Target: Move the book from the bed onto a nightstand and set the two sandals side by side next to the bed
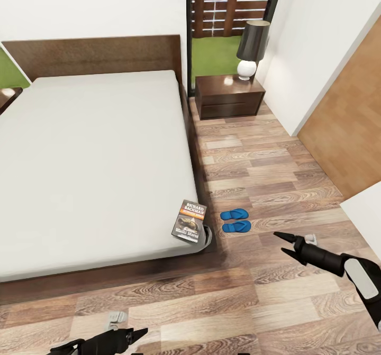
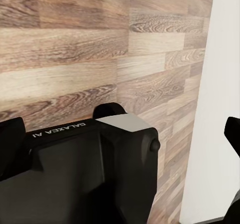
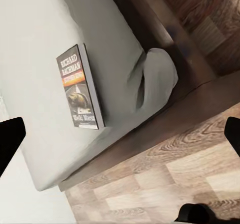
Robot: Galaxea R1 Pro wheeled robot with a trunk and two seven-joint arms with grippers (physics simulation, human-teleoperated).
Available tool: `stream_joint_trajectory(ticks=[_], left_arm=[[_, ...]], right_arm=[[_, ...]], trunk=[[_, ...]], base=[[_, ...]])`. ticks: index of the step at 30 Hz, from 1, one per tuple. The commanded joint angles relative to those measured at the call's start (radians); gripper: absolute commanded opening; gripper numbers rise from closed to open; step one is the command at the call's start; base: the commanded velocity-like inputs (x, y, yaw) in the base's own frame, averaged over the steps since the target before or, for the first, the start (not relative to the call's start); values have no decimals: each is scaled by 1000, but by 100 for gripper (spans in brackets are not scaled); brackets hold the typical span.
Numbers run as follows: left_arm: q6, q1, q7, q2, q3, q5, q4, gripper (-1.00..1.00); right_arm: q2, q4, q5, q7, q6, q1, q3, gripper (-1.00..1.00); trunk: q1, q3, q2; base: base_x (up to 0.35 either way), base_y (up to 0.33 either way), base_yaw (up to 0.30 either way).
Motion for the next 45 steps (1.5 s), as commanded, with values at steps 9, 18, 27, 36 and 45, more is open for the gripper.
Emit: stream_joint_trajectory(ticks=[9,18,27,36,45], left_arm=[[3,0,-2,-3,-8,9,0,100],[2,0,-1,-7,-8,8,0,100],[1,0,-1,-7,-8,8,0,100],[1,0,-1,-7,-8,8,0,100],[1,0,-1,-12,-8,8,0,100]], right_arm=[[172,192,85,6,-260,-1,48,100],[250,201,119,5,-353,-1,64,100],[287,195,119,11,-374,-1,65,100],[291,189,118,50,-373,-1,66,100],[290,188,117,171,-370,-1,66,100]], trunk=[[0,-1,0],[0,-1,0],[0,-1,0],[0,-1,0],[0,-1,0]], base=[[0,0,0],[0,0,0],[0,0,0],[0,0,0],[0,0,0]])
